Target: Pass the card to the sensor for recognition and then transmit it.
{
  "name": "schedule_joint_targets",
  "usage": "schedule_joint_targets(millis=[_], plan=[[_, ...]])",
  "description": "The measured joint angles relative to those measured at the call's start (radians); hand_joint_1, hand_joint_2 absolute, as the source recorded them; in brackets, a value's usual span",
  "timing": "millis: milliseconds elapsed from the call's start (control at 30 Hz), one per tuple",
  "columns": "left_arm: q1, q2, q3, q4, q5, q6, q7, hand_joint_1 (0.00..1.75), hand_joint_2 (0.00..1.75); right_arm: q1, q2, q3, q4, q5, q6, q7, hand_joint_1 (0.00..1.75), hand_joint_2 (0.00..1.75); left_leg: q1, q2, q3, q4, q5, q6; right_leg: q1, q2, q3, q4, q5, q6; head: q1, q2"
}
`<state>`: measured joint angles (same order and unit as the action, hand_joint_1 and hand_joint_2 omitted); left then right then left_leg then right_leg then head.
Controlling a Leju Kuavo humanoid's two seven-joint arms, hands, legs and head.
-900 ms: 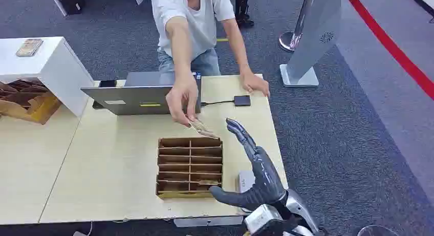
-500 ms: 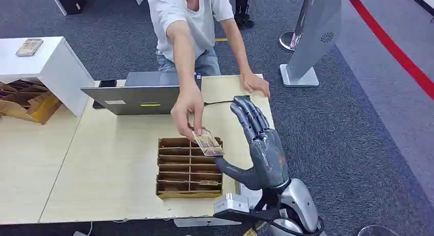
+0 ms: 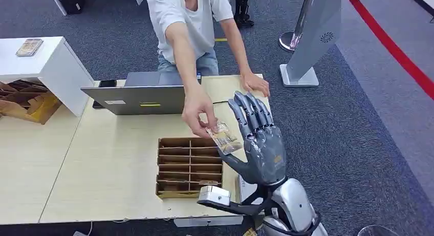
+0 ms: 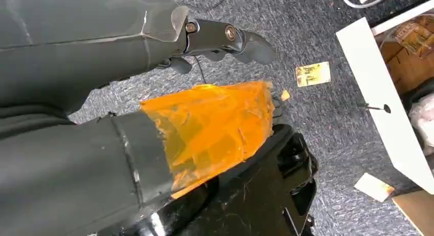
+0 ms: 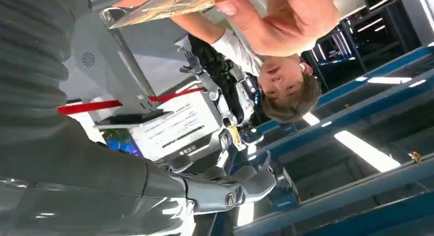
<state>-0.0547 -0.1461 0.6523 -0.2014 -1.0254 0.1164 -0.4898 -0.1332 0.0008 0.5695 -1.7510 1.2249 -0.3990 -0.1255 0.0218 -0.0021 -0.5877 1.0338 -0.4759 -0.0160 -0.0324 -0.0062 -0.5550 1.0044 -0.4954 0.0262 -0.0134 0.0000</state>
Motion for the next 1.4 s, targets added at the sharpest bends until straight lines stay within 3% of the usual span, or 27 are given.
schedule_joint_targets(millis=[200,267,300,1400], plan=[[0.0,0.0,0.0,0.0,-0.008,-0.001,0.0,0.0,0.0,-0.004,0.0,0.004,0.007,0.011,-0.004,0.012,0.0,1.75,0.0,0.0,0.0,0.0,0.0,0.0,0.0,0.0,0.0,0.0,0.0,0.0,0.0,0.0],[0.0,0.0,0.0,0.0,-0.013,-0.001,0.0,0.0,0.0,-0.005,0.0,0.005,0.009,0.011,-0.004,0.018,1.4,1.75,0.0,0.0,0.0,0.0,0.0,0.0,0.0,0.0,0.0,0.0,0.0,0.0,0.0,0.0],[0.0,0.0,0.0,0.0,-0.016,-0.001,0.0,0.0,0.0,-0.005,0.0,0.006,0.01,0.011,-0.004,0.019,1.69,1.75,0.0,0.0,0.0,0.0,0.0,0.0,0.0,0.0,0.0,0.0,0.0,0.0,0.0,0.0],[0.0,0.0,0.0,0.0,-0.04,0.004,0.0,0.0,0.0,-0.006,0.0,0.018,0.013,-0.024,-0.003,0.017,1.75,1.75,0.0,0.0,0.0,0.0,0.0,0.0,0.0,0.0,0.0,0.0,0.0,0.0,0.0,0.0]])
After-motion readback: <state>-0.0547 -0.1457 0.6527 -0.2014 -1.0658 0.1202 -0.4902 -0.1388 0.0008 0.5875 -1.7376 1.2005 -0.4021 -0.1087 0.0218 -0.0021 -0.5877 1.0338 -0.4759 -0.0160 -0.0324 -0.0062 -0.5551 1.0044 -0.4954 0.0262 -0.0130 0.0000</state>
